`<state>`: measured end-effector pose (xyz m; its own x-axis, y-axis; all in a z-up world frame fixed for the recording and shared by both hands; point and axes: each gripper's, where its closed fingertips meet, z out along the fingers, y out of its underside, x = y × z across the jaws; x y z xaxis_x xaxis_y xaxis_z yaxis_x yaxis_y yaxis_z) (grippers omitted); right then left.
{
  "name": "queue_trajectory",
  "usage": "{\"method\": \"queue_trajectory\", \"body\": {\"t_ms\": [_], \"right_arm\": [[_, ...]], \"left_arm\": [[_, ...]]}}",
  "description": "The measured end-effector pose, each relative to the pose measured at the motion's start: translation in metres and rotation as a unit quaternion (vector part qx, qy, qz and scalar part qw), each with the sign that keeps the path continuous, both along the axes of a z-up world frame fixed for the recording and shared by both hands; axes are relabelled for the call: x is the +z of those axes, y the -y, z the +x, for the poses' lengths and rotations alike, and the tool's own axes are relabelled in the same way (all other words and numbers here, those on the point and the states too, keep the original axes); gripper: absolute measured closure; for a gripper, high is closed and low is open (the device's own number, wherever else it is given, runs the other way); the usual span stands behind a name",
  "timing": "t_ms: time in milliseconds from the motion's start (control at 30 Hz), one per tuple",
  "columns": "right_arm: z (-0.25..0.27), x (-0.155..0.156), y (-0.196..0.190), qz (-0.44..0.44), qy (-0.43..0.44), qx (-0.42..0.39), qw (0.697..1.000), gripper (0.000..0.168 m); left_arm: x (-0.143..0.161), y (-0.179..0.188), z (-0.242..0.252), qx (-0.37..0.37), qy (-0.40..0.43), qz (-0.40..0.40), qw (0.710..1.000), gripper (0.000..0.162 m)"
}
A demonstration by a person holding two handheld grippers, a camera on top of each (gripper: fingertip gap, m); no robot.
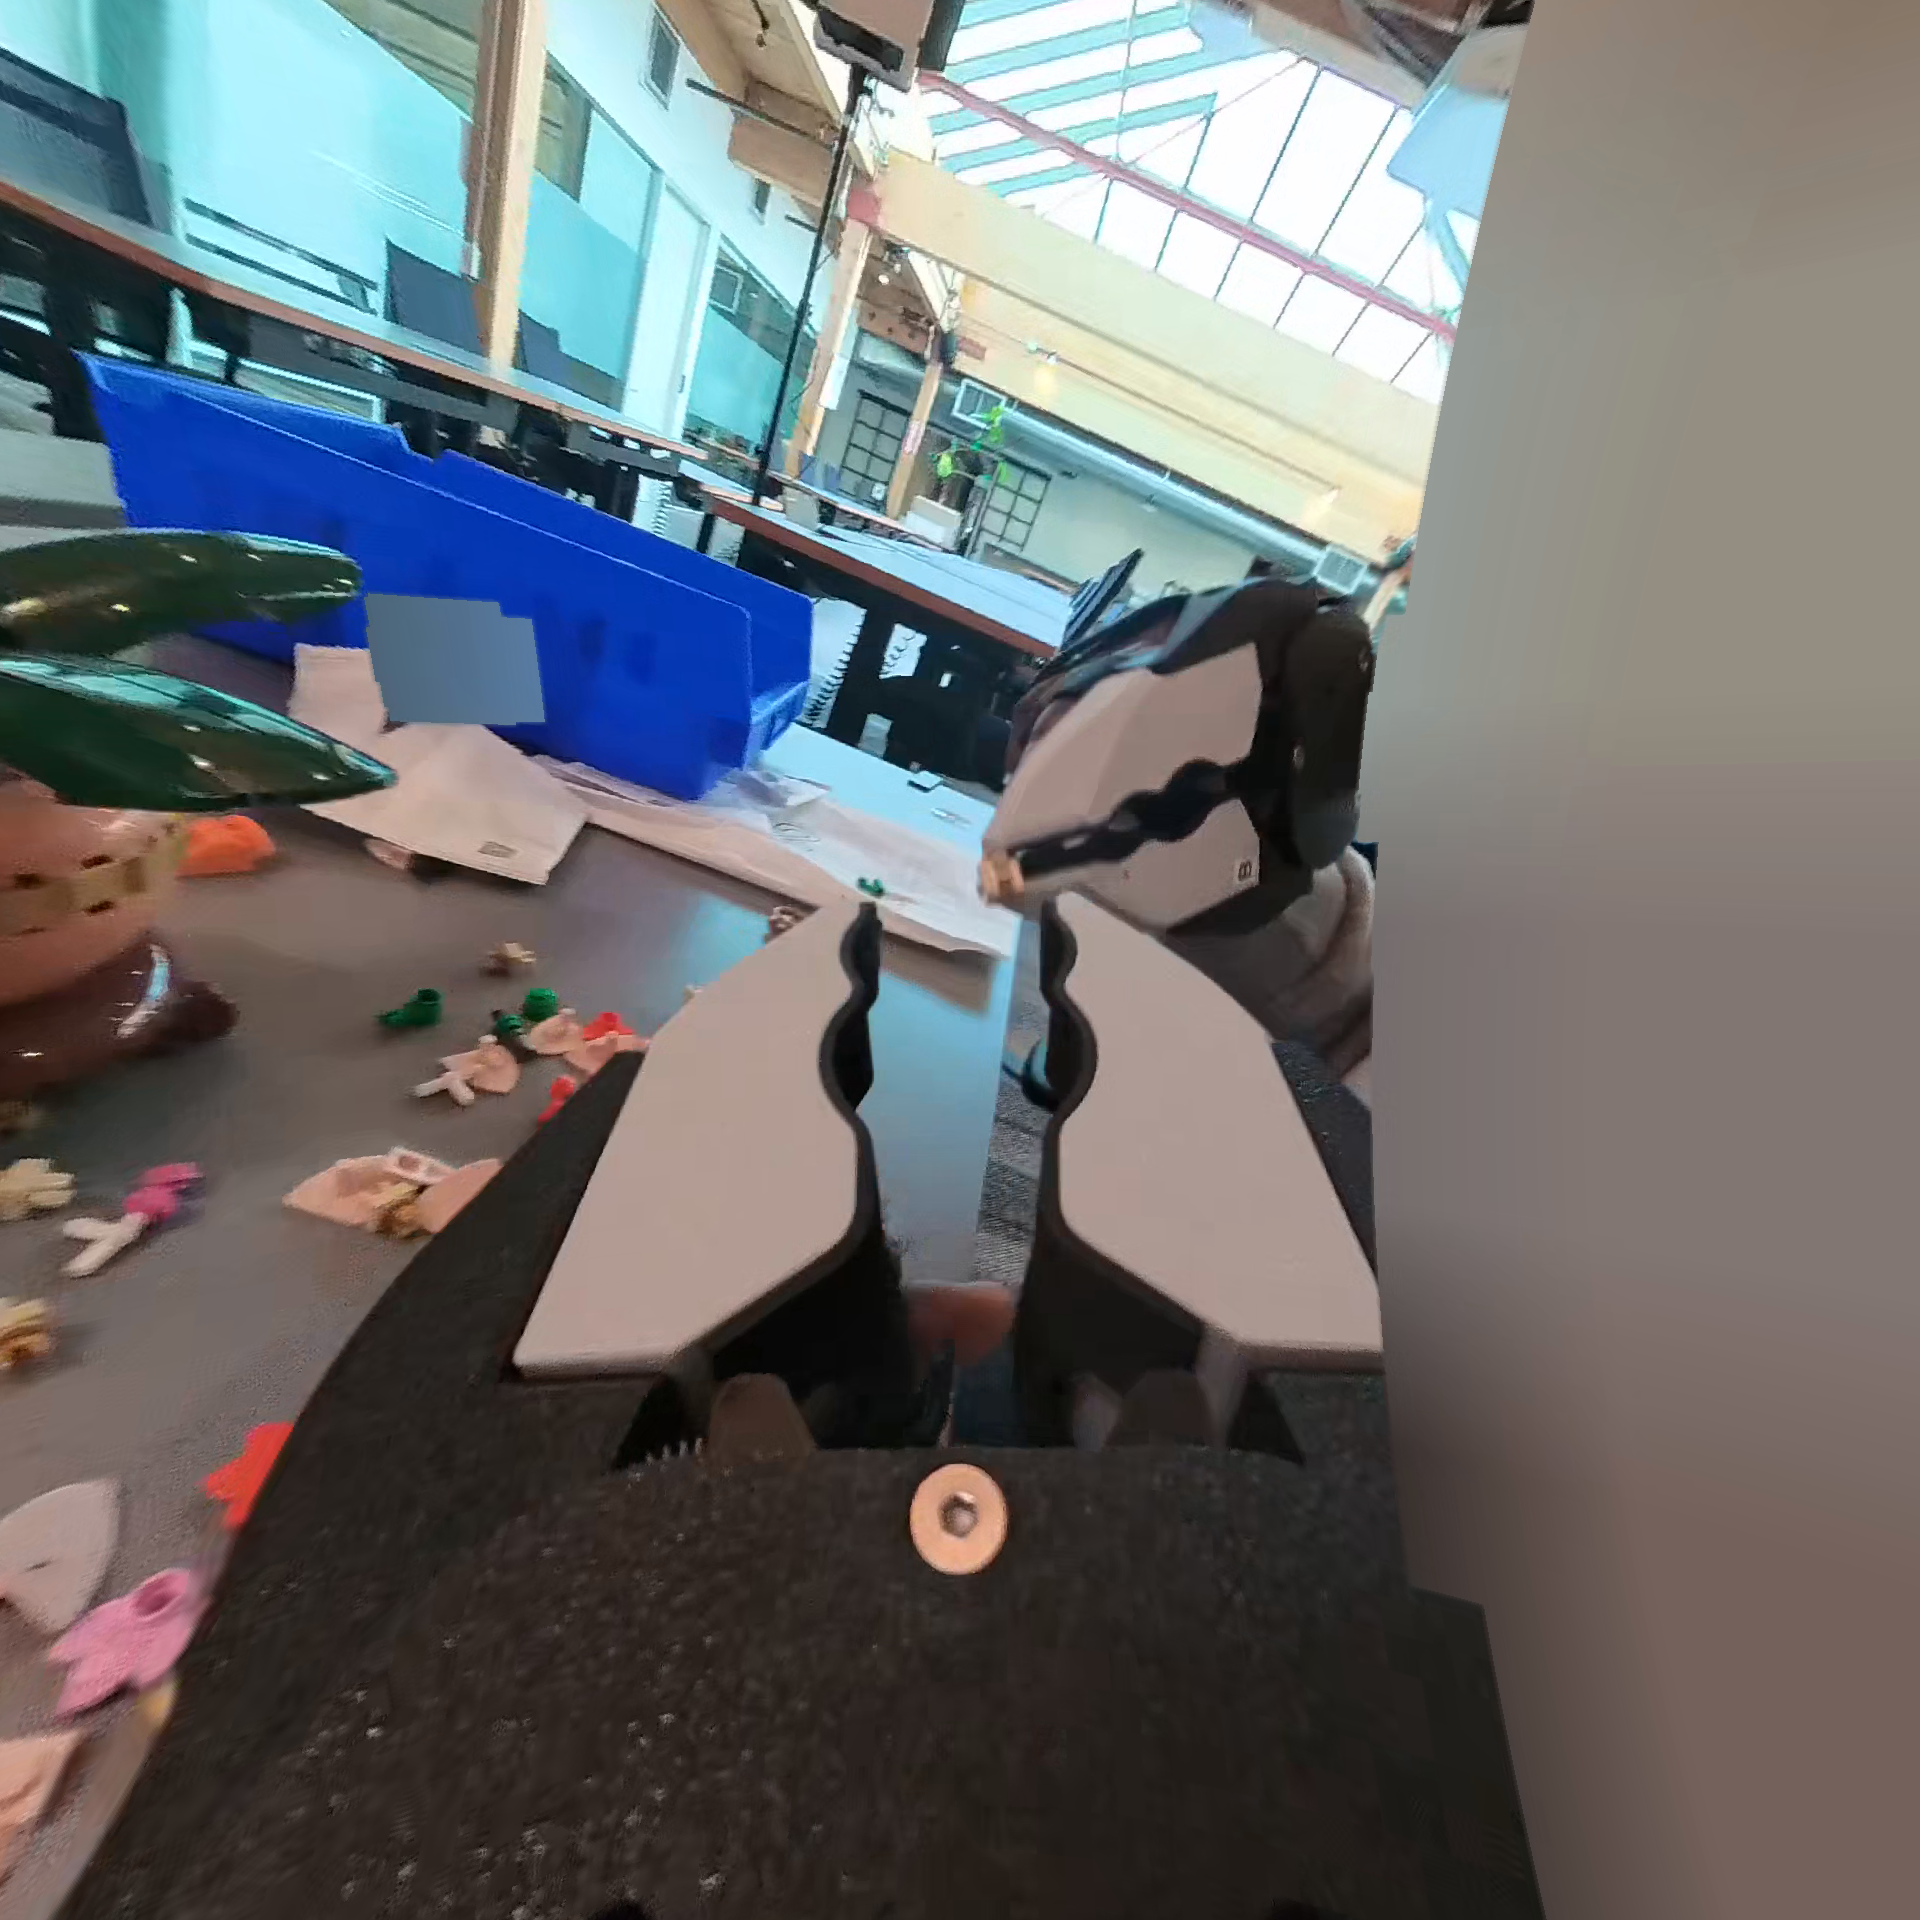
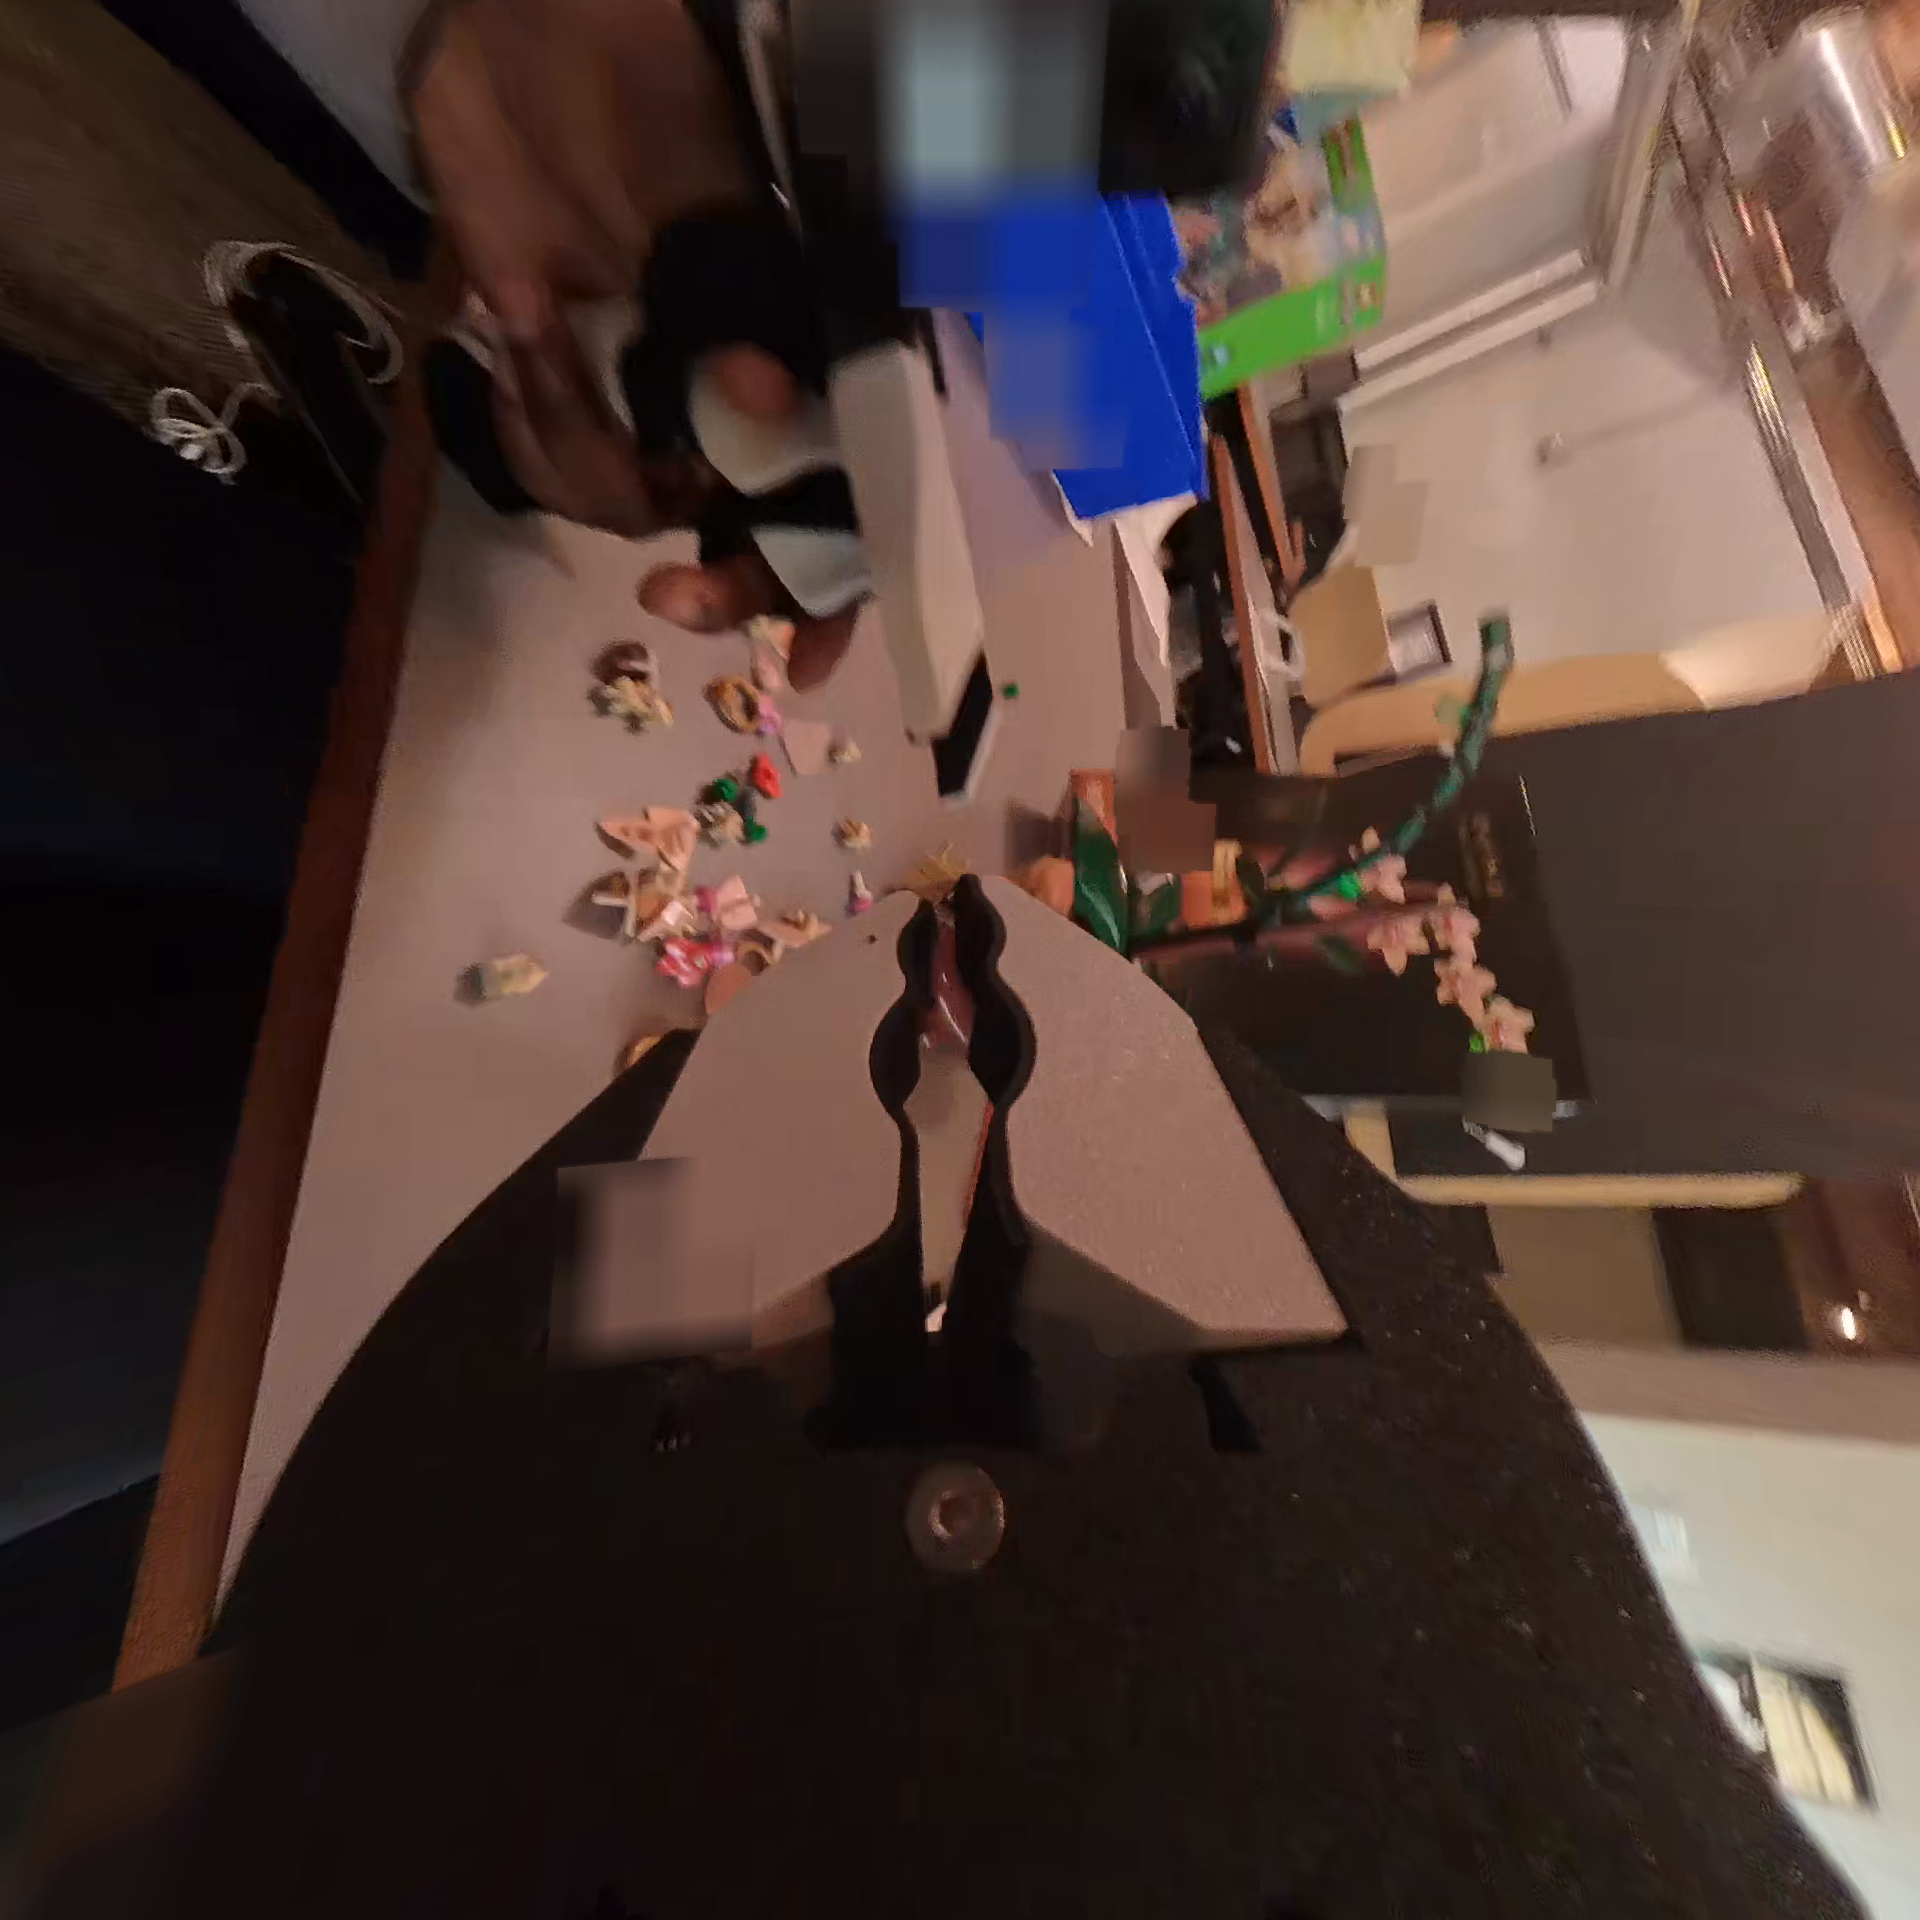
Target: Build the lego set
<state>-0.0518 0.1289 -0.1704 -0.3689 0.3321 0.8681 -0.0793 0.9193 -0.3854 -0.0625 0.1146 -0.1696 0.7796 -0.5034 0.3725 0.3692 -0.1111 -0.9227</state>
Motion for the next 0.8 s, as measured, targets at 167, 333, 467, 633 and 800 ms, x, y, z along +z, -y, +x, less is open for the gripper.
{"method": "queue_trajectory", "body": {"t_ms": [167, 333, 467, 633, 800], "right_arm": [[-0.003, 0.0, 0.017, 0.033, -0.002, 0.039, 0.999, 0.165], [-0.004, -0.004, 0.019, 0.052, 0.004, 0.051, 0.997, 0.165], [-0.006, -0.007, 0.022, 0.075, 0.011, 0.057, 0.996, 0.165], [-0.009, -0.01, 0.025, 0.091, 0.017, 0.064, 0.994, 0.165], [-0.01, -0.002, 0.029, -0.003, 0.014, 0.065, 0.998, 0.163]], "left_arm": [[-0.004, 0.002, 0.008, -0.019, -0.007, -0.019, 1.0, 0.138], [-0.006, 0.005, 0.011, -0.027, -0.028, -0.018, 0.999, 0.14], [-0.01, 0.006, 0.016, -0.038, -0.043, -0.023, 0.998, 0.14], [-0.01, 0.008, 0.015, -0.04, -0.041, -0.022, 0.998, 0.154], [-0.001, 0.012, 0.013, -0.051, 0.005, 0.002, 0.999, 0.155]]}}
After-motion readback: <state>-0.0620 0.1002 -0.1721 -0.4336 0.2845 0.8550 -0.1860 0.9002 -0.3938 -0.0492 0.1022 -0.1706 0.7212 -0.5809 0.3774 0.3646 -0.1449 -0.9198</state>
